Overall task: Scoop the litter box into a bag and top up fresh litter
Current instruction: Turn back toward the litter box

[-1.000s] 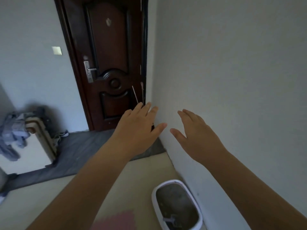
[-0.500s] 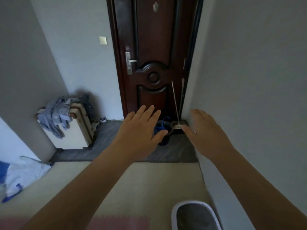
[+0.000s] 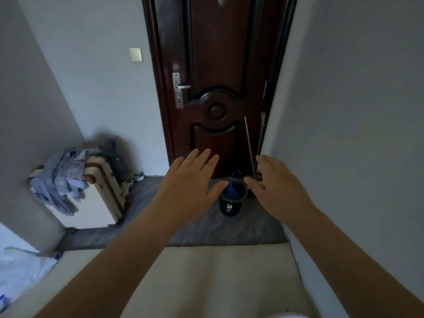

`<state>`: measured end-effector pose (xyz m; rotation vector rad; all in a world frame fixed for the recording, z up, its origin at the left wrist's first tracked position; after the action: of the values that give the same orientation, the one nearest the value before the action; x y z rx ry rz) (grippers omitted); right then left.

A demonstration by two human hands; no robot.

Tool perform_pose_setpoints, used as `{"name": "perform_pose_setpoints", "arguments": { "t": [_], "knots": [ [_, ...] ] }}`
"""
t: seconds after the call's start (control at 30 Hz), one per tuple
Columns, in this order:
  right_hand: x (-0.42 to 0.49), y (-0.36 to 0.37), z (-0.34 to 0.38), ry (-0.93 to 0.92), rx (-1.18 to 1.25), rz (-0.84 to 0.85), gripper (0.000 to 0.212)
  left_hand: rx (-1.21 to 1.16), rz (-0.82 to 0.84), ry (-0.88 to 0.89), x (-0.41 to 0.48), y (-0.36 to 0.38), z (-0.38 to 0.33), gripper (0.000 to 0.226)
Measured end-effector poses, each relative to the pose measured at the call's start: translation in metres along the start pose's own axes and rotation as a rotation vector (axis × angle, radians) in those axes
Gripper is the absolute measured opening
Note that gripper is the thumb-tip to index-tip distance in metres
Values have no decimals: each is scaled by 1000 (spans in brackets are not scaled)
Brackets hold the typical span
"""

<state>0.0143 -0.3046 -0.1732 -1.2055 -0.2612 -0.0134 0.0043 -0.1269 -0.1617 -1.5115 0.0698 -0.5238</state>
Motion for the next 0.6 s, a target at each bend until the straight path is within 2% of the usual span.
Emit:
{"name": "perform_pose_setpoints", "arguments": {
  "t": [0.23, 0.43, 0.6],
  "knots": [
    [99, 43, -31, 238, 23, -74, 69, -60, 54, 201, 123, 60, 42, 81],
    [134, 40, -86, 425, -29, -106, 71, -122, 65, 371, 212, 95, 13, 81],
    [159, 14, -134, 506, -127, -183, 70, -111, 1, 467, 268, 90, -12, 81]
  ]
}}
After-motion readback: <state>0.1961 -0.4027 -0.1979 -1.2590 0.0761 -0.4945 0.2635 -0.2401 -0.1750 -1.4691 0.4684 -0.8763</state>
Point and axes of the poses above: each hand's wrist, its own x-axis towards the middle knuckle, its own y-axis out of the palm, z = x × y, the point moved 5 cm from there along x, towards the middle knuckle, and after that the axes turned 2 degrees about x, right-handed, at the moved point
